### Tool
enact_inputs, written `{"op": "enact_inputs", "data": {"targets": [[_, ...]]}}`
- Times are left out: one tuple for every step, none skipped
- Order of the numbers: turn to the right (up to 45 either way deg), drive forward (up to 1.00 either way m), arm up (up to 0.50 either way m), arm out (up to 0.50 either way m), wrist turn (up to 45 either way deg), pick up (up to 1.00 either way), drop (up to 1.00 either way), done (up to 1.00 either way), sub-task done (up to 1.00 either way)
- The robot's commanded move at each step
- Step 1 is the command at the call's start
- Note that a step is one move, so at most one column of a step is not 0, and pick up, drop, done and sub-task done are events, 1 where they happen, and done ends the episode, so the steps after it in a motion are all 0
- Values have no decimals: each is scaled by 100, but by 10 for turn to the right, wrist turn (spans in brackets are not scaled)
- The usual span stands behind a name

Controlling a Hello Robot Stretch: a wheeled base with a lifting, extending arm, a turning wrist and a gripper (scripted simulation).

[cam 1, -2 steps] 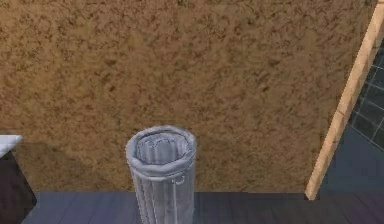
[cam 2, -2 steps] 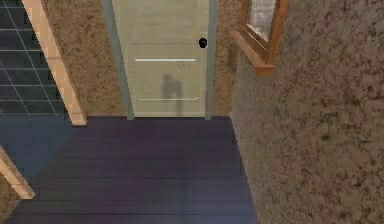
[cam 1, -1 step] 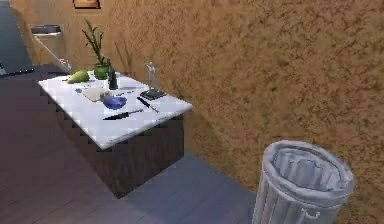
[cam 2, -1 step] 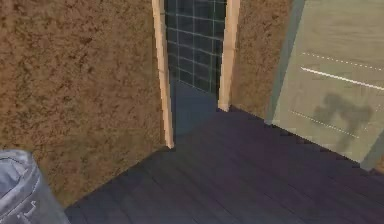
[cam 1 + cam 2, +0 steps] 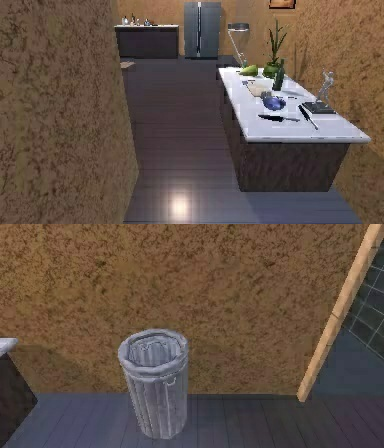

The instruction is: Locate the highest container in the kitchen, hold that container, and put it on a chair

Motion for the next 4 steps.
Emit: {"op": "enact_inputs", "data": {"targets": [[0,100,0,0,0,0,0,0,0],[120,0,0,0,0,0,0,0,0],[0,5,0,0,0,0,0,0,0],[-240,0,0,0,0,0,0,0,0]]}}
